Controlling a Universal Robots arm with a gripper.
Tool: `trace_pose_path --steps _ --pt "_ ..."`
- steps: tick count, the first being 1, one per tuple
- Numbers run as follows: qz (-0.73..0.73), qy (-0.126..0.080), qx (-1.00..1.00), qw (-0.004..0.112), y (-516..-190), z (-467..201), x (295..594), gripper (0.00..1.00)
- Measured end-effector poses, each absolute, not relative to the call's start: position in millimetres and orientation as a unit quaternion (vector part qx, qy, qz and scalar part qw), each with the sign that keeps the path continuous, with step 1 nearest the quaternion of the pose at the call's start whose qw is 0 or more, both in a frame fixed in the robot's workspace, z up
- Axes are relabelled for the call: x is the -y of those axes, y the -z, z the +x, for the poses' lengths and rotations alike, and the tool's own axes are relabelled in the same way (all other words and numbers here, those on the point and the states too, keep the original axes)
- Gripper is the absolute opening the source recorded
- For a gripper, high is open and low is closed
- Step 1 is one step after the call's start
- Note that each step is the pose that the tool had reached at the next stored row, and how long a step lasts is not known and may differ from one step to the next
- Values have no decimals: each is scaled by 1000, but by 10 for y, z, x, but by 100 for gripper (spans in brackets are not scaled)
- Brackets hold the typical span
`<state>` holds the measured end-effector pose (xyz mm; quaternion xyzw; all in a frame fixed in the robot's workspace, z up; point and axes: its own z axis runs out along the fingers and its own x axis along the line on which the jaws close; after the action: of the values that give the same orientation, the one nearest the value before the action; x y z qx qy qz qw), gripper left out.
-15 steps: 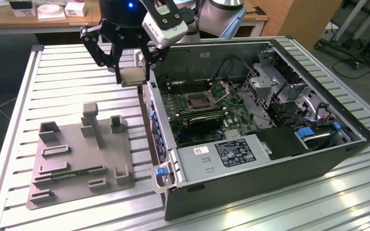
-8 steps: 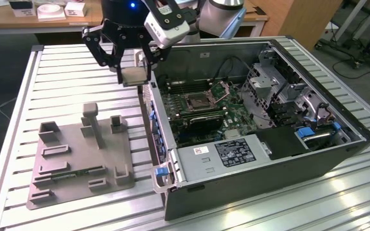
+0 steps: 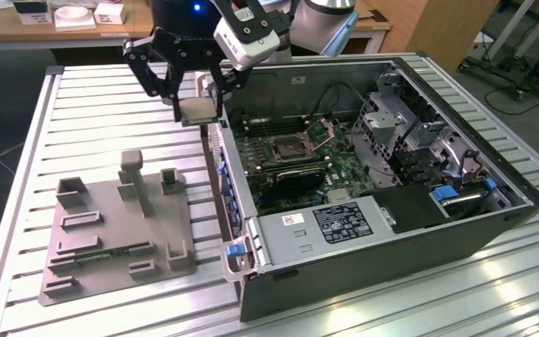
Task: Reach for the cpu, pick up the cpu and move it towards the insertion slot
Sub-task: 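Pick up the cpu and move it towards the insertion slot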
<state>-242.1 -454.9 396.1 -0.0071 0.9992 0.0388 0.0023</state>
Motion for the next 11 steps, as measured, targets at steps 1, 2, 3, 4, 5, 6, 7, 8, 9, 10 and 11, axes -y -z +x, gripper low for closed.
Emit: trace_pose_path --steps 1,2,3,4,5,6,7,8,9,10,11 --pt "-7 -39 -999 2 -3961 -2418 4549 55" --pt "-7 -39 -999 2 -3961 -2415 4549 55" --pt "-7 -39 -999 2 -3961 -2411 4549 55" --pt "-7 -39 -999 2 -3961 -2408 4549 55" --pt "-7 -39 -999 2 -3961 -2404 4549 55" --pt "-7 -39 -999 2 -3961 -2401 4549 55" --pt "-7 -39 -999 2 -3961 -2397 4549 55" --pt "-7 -39 -999 2 -3961 -2394 4549 55" --pt "-7 -39 -999 2 -3961 -2390 4549 55" --pt "-7 -39 -999 2 -3961 -2387 4549 55" --pt "-7 -39 -999 2 -3961 -2383 4549 55"
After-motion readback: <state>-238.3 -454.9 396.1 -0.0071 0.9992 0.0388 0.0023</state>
